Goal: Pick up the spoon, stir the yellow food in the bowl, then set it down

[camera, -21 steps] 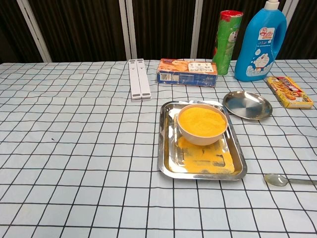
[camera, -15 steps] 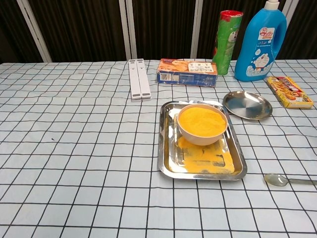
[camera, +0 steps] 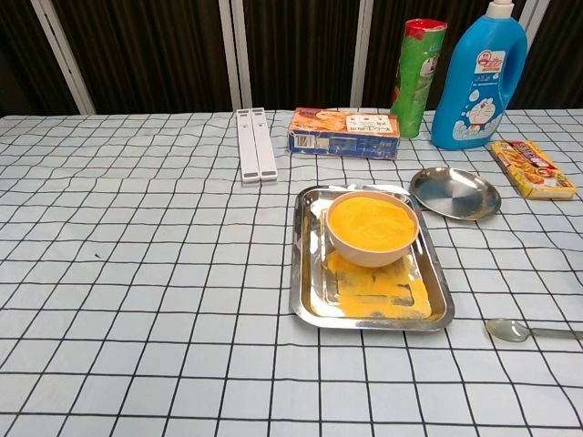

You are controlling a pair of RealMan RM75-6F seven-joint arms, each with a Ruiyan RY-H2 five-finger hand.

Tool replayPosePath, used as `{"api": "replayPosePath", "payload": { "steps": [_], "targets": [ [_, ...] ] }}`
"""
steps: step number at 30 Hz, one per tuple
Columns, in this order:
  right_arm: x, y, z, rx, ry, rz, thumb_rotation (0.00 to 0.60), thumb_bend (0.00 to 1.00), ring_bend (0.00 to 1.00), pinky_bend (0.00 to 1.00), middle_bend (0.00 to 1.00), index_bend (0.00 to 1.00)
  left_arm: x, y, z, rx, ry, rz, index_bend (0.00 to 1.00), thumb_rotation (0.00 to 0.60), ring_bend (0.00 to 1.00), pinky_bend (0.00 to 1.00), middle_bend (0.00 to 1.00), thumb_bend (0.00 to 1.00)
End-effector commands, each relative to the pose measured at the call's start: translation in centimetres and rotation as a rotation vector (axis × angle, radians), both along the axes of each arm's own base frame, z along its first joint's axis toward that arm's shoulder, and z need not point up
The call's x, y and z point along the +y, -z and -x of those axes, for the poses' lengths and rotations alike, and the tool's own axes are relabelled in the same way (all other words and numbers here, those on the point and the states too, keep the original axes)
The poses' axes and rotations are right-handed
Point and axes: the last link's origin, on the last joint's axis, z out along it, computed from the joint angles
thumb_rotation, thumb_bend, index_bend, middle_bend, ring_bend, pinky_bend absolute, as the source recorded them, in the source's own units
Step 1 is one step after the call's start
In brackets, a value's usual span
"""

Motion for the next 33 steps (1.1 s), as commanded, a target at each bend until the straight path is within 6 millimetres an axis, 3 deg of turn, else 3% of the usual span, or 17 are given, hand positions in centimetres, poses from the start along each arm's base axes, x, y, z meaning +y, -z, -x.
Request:
{"api": "replayPosePath", "payload": {
  "steps": [1, 11, 18, 24, 33],
  "targets": [
    [0.3, 1.9, -0.4, 0.043, -0.003, -0.061, 0.600, 0.33, 0.00, 0.00, 0.17, 0.58, -0.5, 0.0, -0.2, -0.011, 0.004, 0.010, 0.00, 0.600, 0.00, 0.04, 0.00, 0.00],
    [-0.5, 5.8, -0.7, 0.088, 0.014, -0.116, 0.600, 0.33, 0.00, 0.00, 0.19, 0.60, -0.3, 0.3, -0.2, -0.005, 0.002, 0.024, 0.00, 0.600, 0.00, 0.04, 0.00, 0.00],
    [-1.2, 7.8, -0.7, 0.117, 0.014, -0.132, 0.600, 0.33, 0.00, 0.00, 0.19, 0.55, -0.2, 0.5, -0.2, -0.005, 0.005, 0.033, 0.00, 0.600, 0.00, 0.04, 0.00, 0.00],
    [-1.5, 8.6, -0.5, 0.127, 0.020, -0.135, 0.600, 0.36, 0.00, 0.00, 0.19, 0.50, -0.1, 0.5, -0.1, -0.009, 0.003, 0.034, 0.00, 0.600, 0.00, 0.04, 0.00, 0.00],
    [-2.1, 9.1, 0.2, 0.139, 0.044, -0.135, 0.600, 0.43, 0.00, 0.00, 0.19, 0.49, 0.0, 0.6, -0.2, -0.008, 0.006, 0.035, 0.00, 0.600, 0.00, 0.04, 0.00, 0.00]
  ]
}}
